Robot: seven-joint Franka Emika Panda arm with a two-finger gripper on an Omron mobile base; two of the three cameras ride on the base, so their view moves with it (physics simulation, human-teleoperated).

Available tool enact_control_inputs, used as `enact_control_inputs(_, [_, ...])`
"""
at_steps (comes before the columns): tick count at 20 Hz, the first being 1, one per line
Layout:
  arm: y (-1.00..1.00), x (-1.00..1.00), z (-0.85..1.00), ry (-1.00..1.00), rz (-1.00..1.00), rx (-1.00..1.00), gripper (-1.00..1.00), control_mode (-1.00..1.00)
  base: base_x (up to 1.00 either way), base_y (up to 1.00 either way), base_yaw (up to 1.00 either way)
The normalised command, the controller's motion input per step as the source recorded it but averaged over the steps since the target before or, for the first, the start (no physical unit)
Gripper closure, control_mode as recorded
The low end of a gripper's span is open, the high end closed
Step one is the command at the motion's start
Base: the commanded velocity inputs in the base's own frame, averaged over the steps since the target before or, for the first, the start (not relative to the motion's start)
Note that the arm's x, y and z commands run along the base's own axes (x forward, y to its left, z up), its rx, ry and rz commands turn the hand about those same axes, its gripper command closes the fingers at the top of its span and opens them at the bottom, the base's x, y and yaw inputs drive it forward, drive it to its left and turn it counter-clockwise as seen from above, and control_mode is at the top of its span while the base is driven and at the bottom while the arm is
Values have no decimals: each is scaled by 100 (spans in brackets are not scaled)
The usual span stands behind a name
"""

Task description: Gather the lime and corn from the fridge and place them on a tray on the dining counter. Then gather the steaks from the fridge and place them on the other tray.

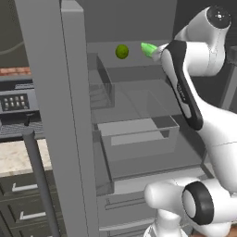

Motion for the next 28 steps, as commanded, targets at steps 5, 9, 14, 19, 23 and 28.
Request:
enact_control_inputs(5, [-13, 58, -17, 0, 0, 0, -100, -100, 0, 0, 0])
enact_control_inputs(9, [-9, 65, -11, 0, 0, 0, -100, -100, 0, 0, 0])
enact_control_inputs(14, [-6, 67, -6, 0, 0, 0, -100, -100, 0, 0, 0])
enact_control_inputs(19, [-1, 63, -3, 1, 0, 0, -100, -100, 0, 0, 0])
enact_control_inputs(23, [0, 61, -3, 3, 0, 0, -100, -100, 0, 0, 0])
enact_control_inputs(28, [0, 50, -2, 4, 0, 0, -100, -100, 0, 0, 0])
